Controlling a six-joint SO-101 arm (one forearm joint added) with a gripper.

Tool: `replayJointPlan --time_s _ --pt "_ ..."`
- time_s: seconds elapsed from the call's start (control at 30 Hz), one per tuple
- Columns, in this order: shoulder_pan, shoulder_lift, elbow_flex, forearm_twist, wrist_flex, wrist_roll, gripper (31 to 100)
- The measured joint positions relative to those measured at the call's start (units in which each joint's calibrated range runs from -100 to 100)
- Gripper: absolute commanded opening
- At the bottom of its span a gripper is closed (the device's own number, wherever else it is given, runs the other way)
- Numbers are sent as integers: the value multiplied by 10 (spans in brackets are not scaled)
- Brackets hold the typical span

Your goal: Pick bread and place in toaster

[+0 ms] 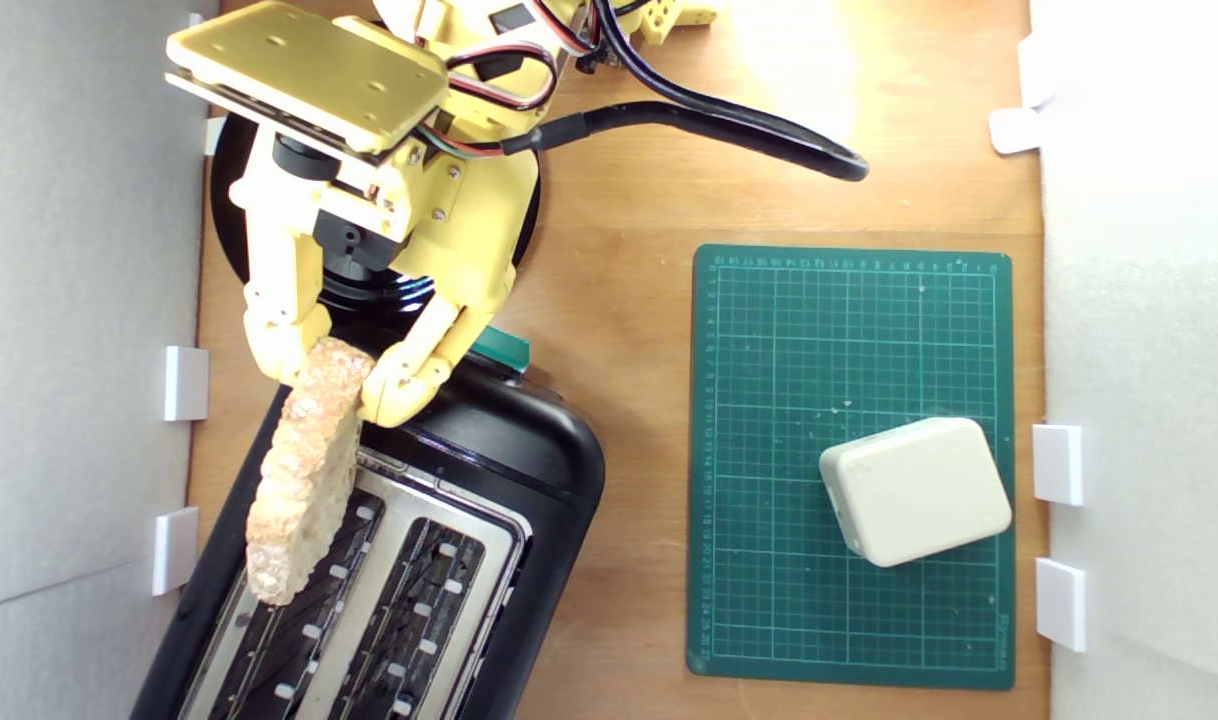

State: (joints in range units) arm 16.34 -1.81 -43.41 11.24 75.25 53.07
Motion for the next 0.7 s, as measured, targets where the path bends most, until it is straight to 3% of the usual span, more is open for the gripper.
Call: replayJointPlan --time_s 0.7 --pt "0 113 -14 -2 -53 1 560"
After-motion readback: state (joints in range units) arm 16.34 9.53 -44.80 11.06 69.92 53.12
